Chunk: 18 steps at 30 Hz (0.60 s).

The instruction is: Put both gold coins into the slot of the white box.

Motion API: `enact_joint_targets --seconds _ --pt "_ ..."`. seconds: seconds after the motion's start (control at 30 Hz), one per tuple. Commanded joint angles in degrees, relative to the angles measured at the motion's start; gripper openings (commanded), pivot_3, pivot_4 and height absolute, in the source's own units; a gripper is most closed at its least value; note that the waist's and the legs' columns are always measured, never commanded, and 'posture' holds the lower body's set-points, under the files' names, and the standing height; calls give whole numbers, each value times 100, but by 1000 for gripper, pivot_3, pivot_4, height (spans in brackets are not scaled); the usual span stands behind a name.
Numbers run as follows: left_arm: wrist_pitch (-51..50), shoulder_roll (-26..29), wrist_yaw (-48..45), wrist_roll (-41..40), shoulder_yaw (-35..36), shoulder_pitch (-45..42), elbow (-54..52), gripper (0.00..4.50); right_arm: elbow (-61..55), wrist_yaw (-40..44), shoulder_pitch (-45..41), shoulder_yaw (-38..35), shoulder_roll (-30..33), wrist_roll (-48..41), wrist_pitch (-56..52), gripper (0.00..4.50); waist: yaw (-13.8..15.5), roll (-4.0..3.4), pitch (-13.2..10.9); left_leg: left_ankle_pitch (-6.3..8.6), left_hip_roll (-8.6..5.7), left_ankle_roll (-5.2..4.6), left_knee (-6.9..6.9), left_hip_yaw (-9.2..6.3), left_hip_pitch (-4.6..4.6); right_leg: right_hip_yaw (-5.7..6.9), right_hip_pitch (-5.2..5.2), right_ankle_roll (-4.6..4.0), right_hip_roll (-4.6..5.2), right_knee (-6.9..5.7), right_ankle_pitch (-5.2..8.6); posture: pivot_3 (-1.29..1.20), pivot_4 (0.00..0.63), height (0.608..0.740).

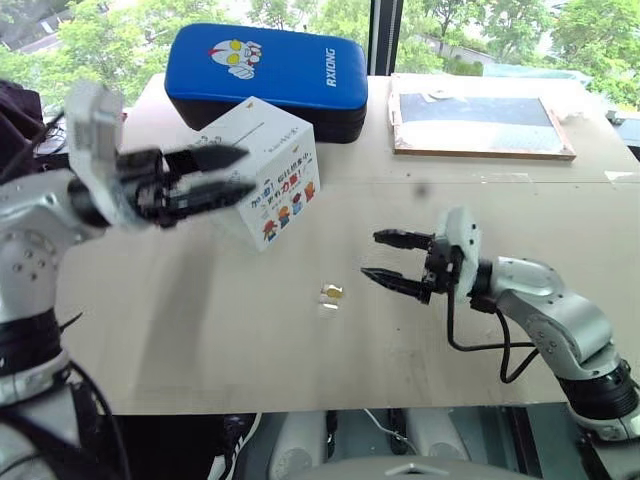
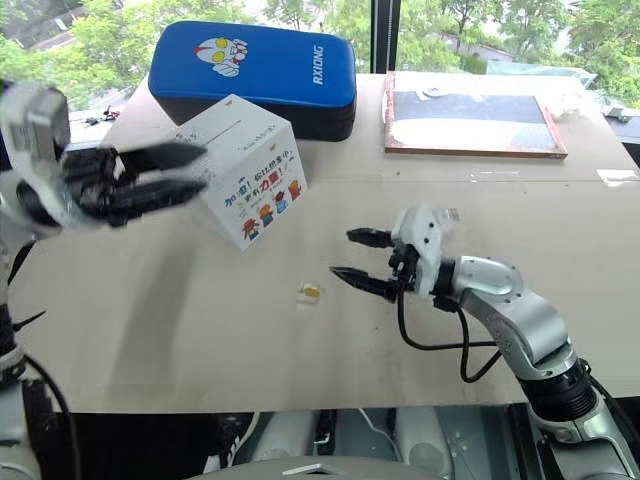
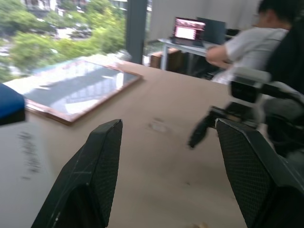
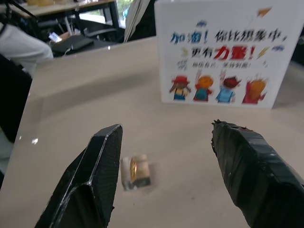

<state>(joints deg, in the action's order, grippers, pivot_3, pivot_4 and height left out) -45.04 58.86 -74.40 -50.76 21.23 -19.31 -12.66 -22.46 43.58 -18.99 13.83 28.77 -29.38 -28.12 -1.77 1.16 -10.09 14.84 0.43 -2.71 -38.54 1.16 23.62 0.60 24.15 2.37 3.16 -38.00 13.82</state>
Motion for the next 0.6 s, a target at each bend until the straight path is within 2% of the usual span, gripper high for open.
enact_joint_targets --seconds 0.03,0.17,0.6 --pt "284 516 -408 497 -185 651 -544 3153 385 236 -110 361 -91 535 458 3232 19 -2 -1 -1 0 1 0 -1 0 1 1 -1 0 0 0 0 150 740" --pt "796 886 -357 1376 -614 1331 -746 3153 898 429 -193 670 -432 822 765 3232 103 -3 -2 -3 0 5 -1 1 -1 -2 0 -3 -2 2 -1 0 150 740" --pt "981 730 -9 1694 -931 1703 -1112 3153 1418 688 -148 880 -948 1255 1035 3232 107 -1 -1 -3 0 6 -3 -5 7 3 2 -2 -2 3 -1 0 150 740"
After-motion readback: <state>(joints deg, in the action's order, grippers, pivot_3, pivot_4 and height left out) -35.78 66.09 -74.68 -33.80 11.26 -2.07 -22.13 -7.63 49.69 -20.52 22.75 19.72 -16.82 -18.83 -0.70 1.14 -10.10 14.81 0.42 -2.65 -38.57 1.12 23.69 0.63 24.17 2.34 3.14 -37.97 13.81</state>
